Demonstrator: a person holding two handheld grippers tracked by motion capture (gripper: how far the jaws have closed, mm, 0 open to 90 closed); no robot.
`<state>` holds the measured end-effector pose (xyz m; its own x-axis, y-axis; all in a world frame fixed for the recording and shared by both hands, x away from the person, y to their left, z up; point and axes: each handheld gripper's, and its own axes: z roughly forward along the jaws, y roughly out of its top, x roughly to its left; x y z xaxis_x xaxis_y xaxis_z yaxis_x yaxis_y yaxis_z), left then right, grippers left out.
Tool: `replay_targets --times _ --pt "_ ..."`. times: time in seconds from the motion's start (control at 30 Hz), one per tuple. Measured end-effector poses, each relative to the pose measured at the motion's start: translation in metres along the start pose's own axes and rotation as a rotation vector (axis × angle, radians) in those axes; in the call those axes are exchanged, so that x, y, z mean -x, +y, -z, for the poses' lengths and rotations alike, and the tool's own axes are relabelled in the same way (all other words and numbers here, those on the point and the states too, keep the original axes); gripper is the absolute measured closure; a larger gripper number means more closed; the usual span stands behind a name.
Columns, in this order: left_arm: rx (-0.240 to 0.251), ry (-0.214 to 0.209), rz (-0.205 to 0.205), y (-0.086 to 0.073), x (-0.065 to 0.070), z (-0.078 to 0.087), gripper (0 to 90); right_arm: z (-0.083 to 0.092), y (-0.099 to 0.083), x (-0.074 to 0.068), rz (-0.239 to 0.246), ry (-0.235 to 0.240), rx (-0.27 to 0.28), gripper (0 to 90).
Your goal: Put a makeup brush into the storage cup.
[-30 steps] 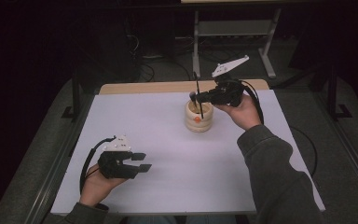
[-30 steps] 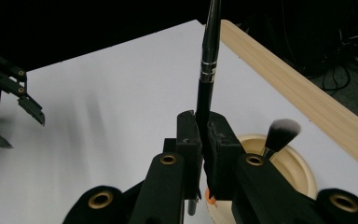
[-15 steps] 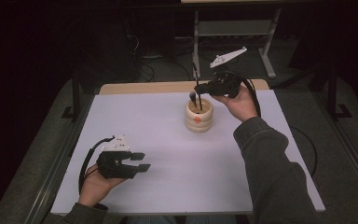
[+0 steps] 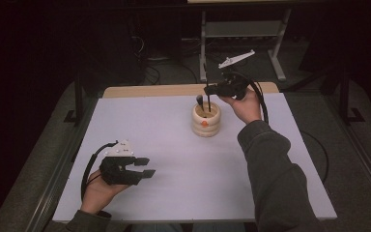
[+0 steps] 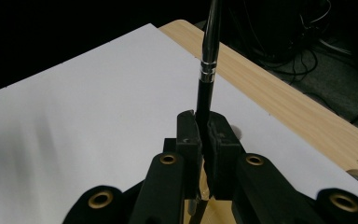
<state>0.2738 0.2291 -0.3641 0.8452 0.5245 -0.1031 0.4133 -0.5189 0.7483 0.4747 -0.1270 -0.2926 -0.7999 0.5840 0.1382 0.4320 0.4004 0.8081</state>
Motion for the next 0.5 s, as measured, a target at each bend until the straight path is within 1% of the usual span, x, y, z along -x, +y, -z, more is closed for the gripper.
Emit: replay_targets --times 0.03,0.07,0.13,0.5 --pt "-0.001 -0.002 0.002 0.000 0.000 0.000 51.2 -0.001 -0.001 0.001 0.000 -0.004 -0.001 83.7" --pt "0.000 -0.002 0.003 0.000 0.000 0.000 51.1 -0.002 -0.001 0.000 -0.019 -0.007 -0.007 83.7" --pt "-0.002 -0.003 0.002 0.000 0.000 0.000 50.6 -0.005 -0.002 0.002 -0.010 -0.008 -0.003 83.7" --pt "-0.004 -0.002 -0.001 0.000 0.000 0.000 50.1 -0.013 -0.007 0.004 -0.042 -0.024 -0.010 83.7"
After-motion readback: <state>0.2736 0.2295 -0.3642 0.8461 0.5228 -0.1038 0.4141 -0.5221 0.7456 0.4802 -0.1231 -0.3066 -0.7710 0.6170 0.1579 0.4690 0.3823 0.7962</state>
